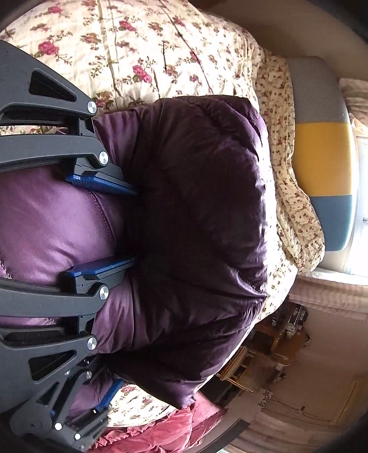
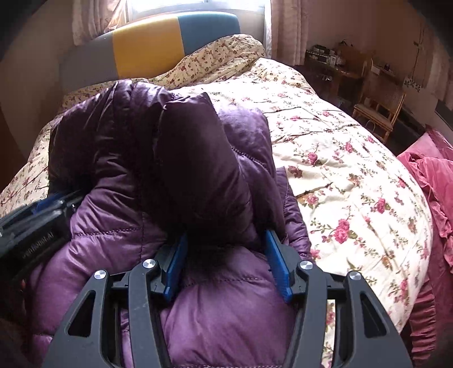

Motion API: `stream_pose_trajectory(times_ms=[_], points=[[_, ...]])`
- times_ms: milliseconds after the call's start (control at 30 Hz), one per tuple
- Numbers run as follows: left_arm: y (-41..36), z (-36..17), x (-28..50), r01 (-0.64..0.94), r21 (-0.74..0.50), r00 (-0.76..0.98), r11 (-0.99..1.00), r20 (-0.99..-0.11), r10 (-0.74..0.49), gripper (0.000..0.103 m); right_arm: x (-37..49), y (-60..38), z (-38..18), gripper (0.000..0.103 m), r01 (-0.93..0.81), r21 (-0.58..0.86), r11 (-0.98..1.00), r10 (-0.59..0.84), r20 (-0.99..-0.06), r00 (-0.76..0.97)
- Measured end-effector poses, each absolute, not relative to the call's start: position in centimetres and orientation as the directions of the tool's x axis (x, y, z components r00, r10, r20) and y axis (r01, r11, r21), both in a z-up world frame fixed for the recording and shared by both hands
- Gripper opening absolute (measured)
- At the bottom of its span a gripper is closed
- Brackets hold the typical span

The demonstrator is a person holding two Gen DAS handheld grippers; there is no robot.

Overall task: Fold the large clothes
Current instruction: 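Push both open tools into the jacket bundle to compress it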

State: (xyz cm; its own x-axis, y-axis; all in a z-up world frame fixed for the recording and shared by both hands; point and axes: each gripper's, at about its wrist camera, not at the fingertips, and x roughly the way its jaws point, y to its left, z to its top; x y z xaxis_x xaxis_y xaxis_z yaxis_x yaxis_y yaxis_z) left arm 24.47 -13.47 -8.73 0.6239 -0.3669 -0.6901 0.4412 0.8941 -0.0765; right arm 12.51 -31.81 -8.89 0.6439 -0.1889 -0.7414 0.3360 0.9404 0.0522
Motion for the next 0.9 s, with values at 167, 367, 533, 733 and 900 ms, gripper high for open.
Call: stream_pose_trajectory(times_ms=[167, 367, 533, 733, 900], points=[[-13.4, -8.7, 24.4, 0.441, -0.067, 0.633, 0.895, -0.684, -0.363, 0.041, 12.2, -32.1, -6.4, 0.056, 0.345, 0.065, 0.936, -0.191, -0.731, 0.655], [-13.7, -8.5, 24.1, 0.442, -0.056, 0.643, 0.895, -0.676, -0.360, 0.041, 12.5, -31.1, -4.0, 0.056, 0.338, 0.074, 0.938, -0.200, -0.680, 0.705], [-13.8, -8.4, 23.8, 0.447, -0.039, 0.654, 0.894, -0.668, -0.356, 0.040, 14.8, -31.2, -3.5, 0.057, 0.356, 0.070, 0.932, -0.223, -0.661, 0.716], [-14.3, -8.4, 23.3, 0.450, -0.024, 0.664, 0.893, -0.660, -0.352, 0.040, 16.8, -32.9, -6.2, 0.059, 0.389, 0.079, 0.918, -0.216, -0.723, 0.656], [-14.9, -8.5, 22.9, 0.462, -0.009, 0.668, 0.887, -0.654, -0.355, 0.040, 17.2, -33.7, -9.1, 0.060, 0.367, 0.073, 0.927, -0.198, -0.736, 0.647]])
